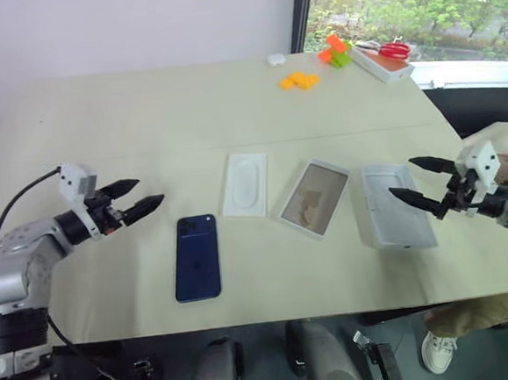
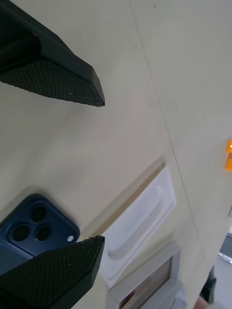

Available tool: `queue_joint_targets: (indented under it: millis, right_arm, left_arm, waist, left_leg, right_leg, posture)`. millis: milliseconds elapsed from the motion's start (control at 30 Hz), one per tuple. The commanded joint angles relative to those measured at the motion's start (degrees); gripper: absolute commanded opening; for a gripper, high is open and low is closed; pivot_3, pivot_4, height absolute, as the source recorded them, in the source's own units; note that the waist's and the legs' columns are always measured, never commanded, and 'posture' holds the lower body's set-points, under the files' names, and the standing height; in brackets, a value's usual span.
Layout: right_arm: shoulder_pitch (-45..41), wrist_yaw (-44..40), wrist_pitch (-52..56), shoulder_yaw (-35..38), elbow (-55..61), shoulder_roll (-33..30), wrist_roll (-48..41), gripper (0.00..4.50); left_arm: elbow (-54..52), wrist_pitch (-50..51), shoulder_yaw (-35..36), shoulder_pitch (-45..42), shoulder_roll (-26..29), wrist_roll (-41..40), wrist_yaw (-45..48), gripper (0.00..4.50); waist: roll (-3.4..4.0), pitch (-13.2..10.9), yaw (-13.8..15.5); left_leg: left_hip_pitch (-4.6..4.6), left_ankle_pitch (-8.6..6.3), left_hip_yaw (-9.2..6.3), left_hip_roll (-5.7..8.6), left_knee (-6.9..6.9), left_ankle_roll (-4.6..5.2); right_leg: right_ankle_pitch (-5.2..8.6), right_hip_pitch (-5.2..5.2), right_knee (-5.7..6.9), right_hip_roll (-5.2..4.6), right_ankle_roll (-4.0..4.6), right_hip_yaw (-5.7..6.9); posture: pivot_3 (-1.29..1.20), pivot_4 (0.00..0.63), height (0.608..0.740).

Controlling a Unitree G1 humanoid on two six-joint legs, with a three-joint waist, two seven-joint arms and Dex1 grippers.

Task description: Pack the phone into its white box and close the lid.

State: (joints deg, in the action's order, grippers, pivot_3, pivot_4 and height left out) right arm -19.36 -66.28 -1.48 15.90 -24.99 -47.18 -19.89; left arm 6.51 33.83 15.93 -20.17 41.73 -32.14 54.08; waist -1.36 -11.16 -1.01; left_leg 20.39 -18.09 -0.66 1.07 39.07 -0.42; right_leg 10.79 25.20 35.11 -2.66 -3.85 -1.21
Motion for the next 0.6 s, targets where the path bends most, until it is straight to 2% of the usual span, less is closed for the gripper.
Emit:
queue_joint_targets:
  millis: [33,267,600]
  right_arm:
    - [-0.79,0.48,1.28,0.77,3.40,-0.48,-1.45,4.39]
    - [-0.41,0.32,1.69,-0.29,5.80,-0.28,-0.88,4.39]
    - [0.25,1.91,-1.97,-5.91,14.62,0.14,3.46,4.39]
  left_arm:
    - [-2.97,5.58,0.24,-2.27,-0.52,-3.23,-1.96,4.50]
    - [-4.85,11.90,0.10,-5.91,-4.76,-5.50,-8.79,4.50]
    - [0.78,13.94,-9.69,-15.28,-17.11,4.06,-25.15,4.50]
  waist:
    - [0.00,0.00,0.00]
    - [0.00,0.00,0.09]
    - [-0.03,-0.01,0.22]
  left_leg:
    - [0.00,0.00,0.00,0.00,0.00,0.00]
    - [0.00,0.00,-0.01,0.01,0.00,0.00]
    - [0.04,0.00,-0.05,0.10,0.06,-0.02]
  right_leg:
    - [0.00,0.00,0.00,0.00,0.00,0.00]
    - [-0.02,0.00,0.00,-0.03,-0.02,0.00]
    - [-0.10,-0.04,-0.03,-0.06,-0.16,-0.01]
  posture:
    - [0.00,0.150,0.740]
    - [0.00,0.150,0.740]
    - [0.00,0.150,0.740]
